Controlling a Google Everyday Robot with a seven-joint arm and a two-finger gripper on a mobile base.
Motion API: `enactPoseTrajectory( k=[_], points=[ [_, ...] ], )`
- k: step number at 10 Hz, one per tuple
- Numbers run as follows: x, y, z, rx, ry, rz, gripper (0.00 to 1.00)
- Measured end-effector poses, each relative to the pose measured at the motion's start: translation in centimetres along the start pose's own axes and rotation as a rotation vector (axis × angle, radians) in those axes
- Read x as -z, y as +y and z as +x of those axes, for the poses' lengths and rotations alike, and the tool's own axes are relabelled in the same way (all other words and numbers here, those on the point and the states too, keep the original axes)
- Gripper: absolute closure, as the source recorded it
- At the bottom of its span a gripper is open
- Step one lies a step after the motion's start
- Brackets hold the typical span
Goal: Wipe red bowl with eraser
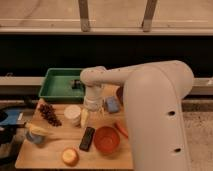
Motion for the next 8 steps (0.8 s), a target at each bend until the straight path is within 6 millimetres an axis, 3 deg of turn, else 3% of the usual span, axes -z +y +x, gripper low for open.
enactPoseTrajectory(
  k=[5, 8],
  points=[
    [-0.2, 0.1, -0.2, 0.004, 0.003, -0.012, 0.27],
    [-2.8, -0.1, -1.1, 0.030, 0.029, -0.082, 0.27]
  ],
)
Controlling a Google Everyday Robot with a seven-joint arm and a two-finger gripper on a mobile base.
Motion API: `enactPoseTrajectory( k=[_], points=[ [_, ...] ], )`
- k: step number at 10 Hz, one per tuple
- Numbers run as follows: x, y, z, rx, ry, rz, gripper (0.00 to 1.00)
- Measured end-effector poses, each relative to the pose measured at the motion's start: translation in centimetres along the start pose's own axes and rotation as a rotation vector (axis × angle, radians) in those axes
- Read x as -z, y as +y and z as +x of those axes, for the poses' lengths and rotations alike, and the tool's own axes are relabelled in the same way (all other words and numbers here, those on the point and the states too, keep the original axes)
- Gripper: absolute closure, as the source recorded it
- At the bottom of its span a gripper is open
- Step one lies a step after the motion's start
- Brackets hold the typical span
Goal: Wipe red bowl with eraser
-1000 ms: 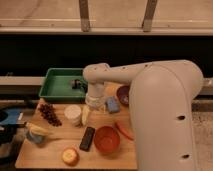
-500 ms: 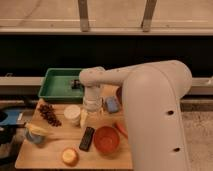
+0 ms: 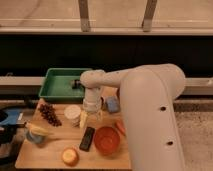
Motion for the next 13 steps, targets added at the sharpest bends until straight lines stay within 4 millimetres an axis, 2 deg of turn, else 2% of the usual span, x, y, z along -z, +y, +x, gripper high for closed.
enactPoseTrajectory(
  k=[3, 6, 9, 13],
  points=[
    [-1.9, 0.2, -0.4, 0.008, 0.024, -0.048, 0.27],
    [-3.3, 1.7, -0.5, -0.026, 0.095, -0.021, 0.27],
    [-3.8, 2.1, -0.4, -0.089, 0.150, 0.040, 0.27],
    [-4.5, 1.7, 0.0, -0.143, 0.190, 0.083, 0.27]
  ],
)
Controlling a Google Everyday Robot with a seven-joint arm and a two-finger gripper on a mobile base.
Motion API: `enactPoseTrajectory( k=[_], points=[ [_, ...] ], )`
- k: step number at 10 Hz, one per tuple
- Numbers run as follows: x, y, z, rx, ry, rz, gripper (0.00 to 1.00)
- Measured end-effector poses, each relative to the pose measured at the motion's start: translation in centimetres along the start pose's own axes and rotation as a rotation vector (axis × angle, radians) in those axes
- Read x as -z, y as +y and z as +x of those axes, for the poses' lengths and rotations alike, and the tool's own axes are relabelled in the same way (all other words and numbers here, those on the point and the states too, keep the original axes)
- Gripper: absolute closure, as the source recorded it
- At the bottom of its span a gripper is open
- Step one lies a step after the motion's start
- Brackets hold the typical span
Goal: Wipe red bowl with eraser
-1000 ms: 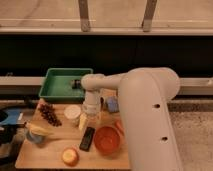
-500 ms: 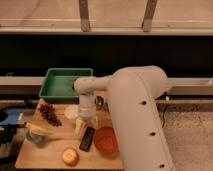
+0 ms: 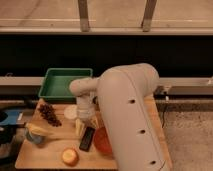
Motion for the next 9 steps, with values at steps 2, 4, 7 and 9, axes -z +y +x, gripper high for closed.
enactPoseTrajectory(
  k=[2, 4, 7, 9],
  points=[
    [-0.34, -0.28, 0.07, -0.012, 0.012, 0.005, 0.31],
    [-0.60, -0.17, 0.03, -0.009, 0.019, 0.009, 0.53],
    [-0.82, -0.26, 0.11, -0.006, 0.021, 0.005, 0.81],
    [-0.83, -0.37, 0.17, 0.003, 0.011, -0.008, 0.98]
  ],
)
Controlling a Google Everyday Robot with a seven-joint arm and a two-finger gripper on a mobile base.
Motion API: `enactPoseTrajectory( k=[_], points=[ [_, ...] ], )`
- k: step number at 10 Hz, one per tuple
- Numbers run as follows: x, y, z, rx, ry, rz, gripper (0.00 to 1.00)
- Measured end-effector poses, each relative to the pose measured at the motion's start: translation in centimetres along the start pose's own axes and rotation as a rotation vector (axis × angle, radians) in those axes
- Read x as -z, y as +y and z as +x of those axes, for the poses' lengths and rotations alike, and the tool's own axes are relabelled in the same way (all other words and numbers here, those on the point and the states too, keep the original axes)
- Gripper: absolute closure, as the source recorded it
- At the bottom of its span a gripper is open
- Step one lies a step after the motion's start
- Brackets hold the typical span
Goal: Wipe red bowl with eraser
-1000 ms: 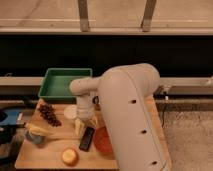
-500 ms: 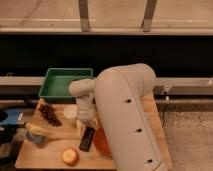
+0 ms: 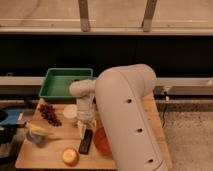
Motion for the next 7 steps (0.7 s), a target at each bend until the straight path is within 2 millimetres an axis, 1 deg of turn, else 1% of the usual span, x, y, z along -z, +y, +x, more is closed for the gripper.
enactPoseTrajectory(
  k=[2, 3, 4, 6, 7],
  points=[
    [0.6, -0.5, 0.2, 0.015, -0.031, -0.026, 1.00],
    [1.4, -0.9, 0.5, 0.020, -0.059, -0.031, 1.00],
    [2.9, -1.2, 1.1, 0.024, -0.101, -0.031, 1.00],
    [4.4, -1.7, 1.9, 0.027, -0.150, -0.020, 1.00],
    [5.6, -1.7, 2.4, 0.033, -0.195, -0.010, 1.00]
  ],
)
